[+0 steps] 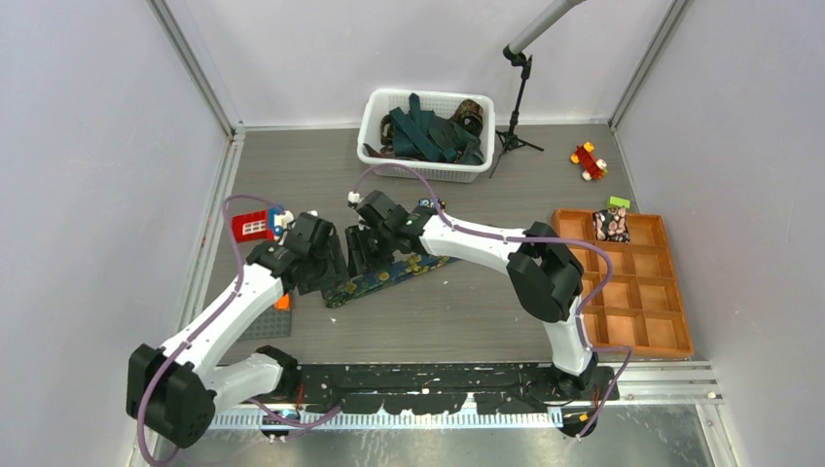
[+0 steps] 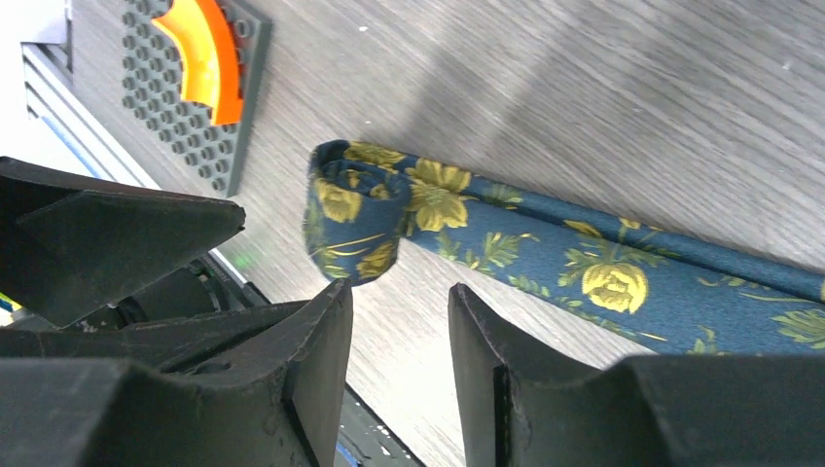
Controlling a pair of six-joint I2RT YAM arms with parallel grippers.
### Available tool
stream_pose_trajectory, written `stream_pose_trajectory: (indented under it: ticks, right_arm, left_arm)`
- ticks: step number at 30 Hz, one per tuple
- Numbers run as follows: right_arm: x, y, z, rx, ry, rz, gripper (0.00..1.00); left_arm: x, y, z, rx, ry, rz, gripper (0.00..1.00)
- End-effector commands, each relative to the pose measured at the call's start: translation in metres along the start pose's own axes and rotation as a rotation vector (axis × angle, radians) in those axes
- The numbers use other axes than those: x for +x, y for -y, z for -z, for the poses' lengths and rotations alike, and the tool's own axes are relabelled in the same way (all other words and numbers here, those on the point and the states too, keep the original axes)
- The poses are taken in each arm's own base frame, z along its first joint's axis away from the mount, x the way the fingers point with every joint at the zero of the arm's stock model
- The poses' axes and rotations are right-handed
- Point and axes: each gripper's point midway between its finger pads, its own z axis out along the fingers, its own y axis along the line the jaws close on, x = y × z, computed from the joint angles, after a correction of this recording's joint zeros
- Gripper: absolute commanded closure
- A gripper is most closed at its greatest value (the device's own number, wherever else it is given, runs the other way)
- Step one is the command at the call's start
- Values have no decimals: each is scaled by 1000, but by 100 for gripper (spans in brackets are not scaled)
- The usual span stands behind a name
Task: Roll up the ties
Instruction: Roll the tie into the bin.
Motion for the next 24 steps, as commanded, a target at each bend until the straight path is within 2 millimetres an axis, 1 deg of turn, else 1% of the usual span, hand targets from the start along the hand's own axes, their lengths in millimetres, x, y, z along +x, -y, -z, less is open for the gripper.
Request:
stream_pose_trajectory:
  ticks: [1,5,9,14,19,24]
  right_arm:
    - [-15,-44,17,-84,43,78,52]
    - [-10,-51,8,-83,20,90,52]
    - [-5,-54,-3,-69,0,95,53]
    - [6,-46,-20,-14,-38,95,58]
    - [11,-34,-27,40,-49,91,69]
    - [14,-24,-31,75,-49,96,76]
  left_arm:
    - [-9,-17,21,-38,64,14,36]
    - [-7,-35,29,-54,114,75,37]
    - [-5,-47,32,-58,160,134,38]
    - [-5,-55,34,-72,200,176,40]
    - [-3,-57,31,-74,212,192,41]
    - [2,-56,23,-73,191,195,42]
